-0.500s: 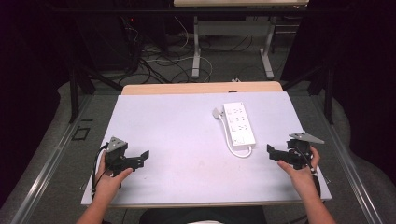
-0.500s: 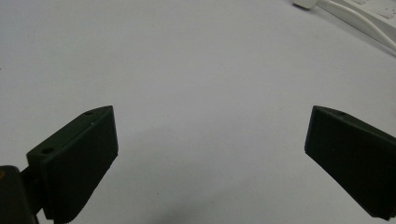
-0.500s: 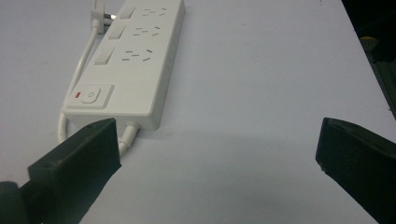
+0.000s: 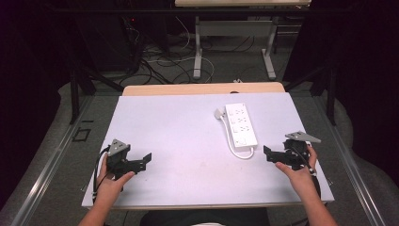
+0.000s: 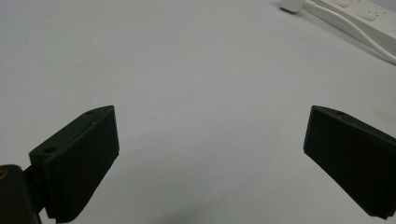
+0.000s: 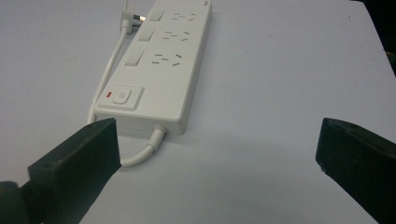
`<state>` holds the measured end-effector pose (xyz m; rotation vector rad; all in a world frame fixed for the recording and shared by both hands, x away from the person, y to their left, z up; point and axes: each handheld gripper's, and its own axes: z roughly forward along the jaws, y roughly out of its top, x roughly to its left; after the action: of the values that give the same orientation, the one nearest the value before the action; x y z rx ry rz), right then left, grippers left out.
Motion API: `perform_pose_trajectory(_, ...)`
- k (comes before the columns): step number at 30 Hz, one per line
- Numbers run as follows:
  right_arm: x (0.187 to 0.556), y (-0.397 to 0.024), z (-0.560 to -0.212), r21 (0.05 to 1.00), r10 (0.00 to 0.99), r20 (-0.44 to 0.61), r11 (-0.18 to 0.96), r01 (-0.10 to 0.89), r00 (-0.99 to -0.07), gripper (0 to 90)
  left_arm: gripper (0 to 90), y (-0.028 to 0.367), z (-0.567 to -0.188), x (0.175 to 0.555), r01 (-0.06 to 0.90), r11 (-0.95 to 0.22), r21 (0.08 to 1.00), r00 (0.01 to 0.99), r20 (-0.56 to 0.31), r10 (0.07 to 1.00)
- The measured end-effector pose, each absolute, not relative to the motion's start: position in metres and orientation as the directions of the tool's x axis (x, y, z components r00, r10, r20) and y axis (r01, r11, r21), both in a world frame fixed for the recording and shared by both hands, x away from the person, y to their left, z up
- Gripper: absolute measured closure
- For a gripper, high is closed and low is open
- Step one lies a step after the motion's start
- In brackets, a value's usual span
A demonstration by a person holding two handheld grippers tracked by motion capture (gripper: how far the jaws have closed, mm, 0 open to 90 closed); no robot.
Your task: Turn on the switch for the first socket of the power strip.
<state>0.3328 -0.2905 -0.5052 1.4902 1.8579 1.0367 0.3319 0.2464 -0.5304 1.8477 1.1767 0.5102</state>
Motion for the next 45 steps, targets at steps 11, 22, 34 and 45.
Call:
perform_pose_trajectory(11,0.338,-0.278,-0.497,0.823,0.959,0.057,0.112,0.558,-0.277,0.0,3.4,0.244,-0.528,0.329,0.520,-0.180,0.835,0.468,-0.102,0.878)
perform_pose_trajectory(22,0.348,-0.256,-0.488,0.815,0.943,0.040,0.160,0.557,-0.330,0.0,3.9,0.240,-0.529,0.328,0.518,-0.195,0.833,0.468,-0.086,0.879)
perform_pose_trajectory(34,0.362,-0.239,-0.479,0.807,0.927,0.030,0.198,0.557,-0.373,0.0,3.9,0.239,-0.530,0.327,0.515,-0.209,0.831,0.467,-0.067,0.882)
perform_pose_trajectory(45,0.378,-0.226,-0.469,0.799,0.922,0.018,0.219,0.560,-0.386,0.0,4.2,0.240,-0.530,0.328,0.519,-0.202,0.831,0.447,-0.062,0.892)
